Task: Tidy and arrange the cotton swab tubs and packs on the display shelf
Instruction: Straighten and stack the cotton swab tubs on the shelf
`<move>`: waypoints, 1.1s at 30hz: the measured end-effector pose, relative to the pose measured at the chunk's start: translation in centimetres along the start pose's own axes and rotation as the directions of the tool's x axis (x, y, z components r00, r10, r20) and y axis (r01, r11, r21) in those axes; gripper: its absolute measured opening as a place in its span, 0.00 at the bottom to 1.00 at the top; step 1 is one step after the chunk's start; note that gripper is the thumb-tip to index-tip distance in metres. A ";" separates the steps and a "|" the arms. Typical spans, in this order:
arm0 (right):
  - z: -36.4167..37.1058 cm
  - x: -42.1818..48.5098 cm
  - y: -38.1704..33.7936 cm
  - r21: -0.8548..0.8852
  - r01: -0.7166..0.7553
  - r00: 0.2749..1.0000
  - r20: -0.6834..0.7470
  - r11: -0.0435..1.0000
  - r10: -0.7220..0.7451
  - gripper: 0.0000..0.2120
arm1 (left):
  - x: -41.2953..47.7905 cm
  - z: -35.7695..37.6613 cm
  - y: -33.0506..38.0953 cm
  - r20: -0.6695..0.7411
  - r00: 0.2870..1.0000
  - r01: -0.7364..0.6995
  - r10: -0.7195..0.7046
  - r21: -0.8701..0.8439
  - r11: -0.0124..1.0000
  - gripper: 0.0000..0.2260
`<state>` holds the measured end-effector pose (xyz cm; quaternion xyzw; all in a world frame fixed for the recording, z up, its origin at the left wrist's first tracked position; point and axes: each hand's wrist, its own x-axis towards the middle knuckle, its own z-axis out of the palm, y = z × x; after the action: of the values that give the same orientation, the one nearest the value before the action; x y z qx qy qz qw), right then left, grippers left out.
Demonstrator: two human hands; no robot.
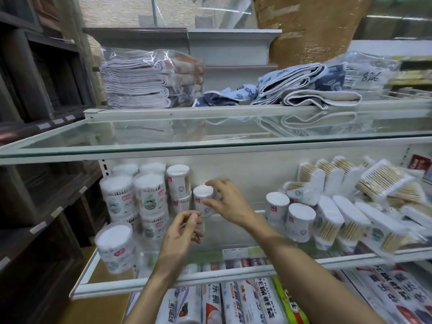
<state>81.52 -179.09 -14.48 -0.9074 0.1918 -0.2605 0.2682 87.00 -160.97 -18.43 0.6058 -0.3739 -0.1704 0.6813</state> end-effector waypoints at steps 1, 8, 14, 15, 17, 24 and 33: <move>-1.1 -0.4 0.0 -0.024 0.028 0.999 -0.025 0.999 -0.029 0.19 | 0.0 0.0 0.0 0.001 1.000 -0.012 0.012 0.001 1.000 0.11; -13.3 -5.3 2.1 -0.520 -0.164 0.968 -0.249 0.838 0.035 0.17 | 0.2 1.2 1.2 0.015 1.000 -0.019 0.020 -0.097 0.995 0.08; -16.0 -8.5 5.2 -0.606 -0.380 0.923 -0.204 0.699 0.326 0.24 | 1.9 6.0 3.1 0.119 0.991 -0.045 0.064 -0.154 0.987 0.11; -16.1 -8.7 5.6 -0.572 -0.375 0.926 -0.190 0.729 0.327 0.23 | 2.1 6.7 3.4 0.143 0.988 -0.044 0.066 -0.150 0.988 0.10; -16.2 -8.9 5.9 -0.466 -0.357 0.934 -0.189 0.810 0.303 0.22 | 2.5 7.6 3.8 0.179 0.981 -0.046 0.071 -0.142 0.989 0.09; -15.1 -9.9 3.5 0.431 -0.201 0.925 -0.212 0.880 0.315 0.17 | 3.9 7.8 5.9 0.174 0.981 -0.082 0.083 -0.013 0.997 0.10; -8.5 -10.0 -1.1 0.831 -0.280 0.951 0.172 0.480 0.258 0.20 | 3.3 5.1 7.5 0.188 0.982 -0.013 0.022 -0.047 0.999 0.13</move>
<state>68.95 -176.60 -11.42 -0.6234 0.1775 -0.2648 0.7139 83.91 -165.20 -10.31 0.5680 -0.4380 -0.2293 0.6579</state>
